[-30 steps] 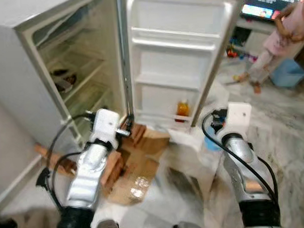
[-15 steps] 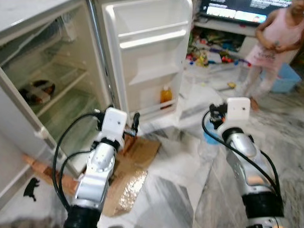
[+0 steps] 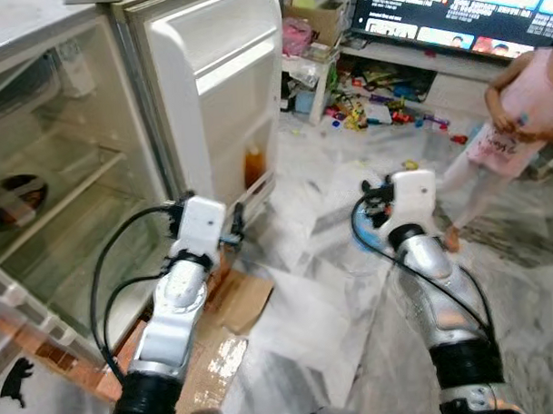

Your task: Restocking fridge

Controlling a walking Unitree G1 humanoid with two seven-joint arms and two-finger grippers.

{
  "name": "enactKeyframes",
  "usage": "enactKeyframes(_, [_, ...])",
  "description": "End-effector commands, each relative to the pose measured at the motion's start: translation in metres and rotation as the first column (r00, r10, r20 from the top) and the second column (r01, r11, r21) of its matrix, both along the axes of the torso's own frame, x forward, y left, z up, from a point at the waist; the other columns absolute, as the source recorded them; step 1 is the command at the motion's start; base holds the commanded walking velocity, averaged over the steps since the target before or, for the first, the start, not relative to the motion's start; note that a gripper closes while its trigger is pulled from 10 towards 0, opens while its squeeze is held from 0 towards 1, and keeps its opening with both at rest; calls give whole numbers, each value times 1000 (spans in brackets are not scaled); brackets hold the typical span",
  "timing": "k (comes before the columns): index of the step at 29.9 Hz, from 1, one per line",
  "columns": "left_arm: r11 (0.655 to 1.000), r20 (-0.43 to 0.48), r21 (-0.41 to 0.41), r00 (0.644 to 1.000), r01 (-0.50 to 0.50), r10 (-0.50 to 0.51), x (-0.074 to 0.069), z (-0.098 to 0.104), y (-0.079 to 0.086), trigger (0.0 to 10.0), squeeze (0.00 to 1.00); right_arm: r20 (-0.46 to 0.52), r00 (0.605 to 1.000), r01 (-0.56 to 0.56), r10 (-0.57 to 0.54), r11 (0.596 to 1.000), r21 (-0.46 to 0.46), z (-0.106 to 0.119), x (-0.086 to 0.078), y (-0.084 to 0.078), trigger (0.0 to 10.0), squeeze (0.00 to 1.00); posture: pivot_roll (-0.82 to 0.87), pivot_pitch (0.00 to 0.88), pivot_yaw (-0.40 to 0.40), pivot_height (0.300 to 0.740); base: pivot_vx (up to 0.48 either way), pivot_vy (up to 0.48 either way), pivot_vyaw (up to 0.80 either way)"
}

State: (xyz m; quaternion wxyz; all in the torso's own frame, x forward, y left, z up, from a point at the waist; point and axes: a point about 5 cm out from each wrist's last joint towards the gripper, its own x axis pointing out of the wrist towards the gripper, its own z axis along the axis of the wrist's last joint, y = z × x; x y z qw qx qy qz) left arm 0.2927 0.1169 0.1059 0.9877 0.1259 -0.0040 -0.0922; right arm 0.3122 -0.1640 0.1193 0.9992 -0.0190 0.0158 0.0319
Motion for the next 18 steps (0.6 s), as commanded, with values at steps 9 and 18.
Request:
enactKeyframes(9, [998, 4, 29, 999, -52, 52, 2, -1, 7, 10000, 0, 61, 995, -81, 81, 997, -7, 11, 3, 16, 10000, 0, 72, 0, -61, 740, 433, 0, 585])
enactKeyframes(18, [997, -4, 32, 997, -73, 74, 2, -3, 8, 10000, 0, 64, 993, -96, 96, 995, -2, 12, 4, 18, 10000, 0, 74, 0, -63, 740, 383, -258, 516])
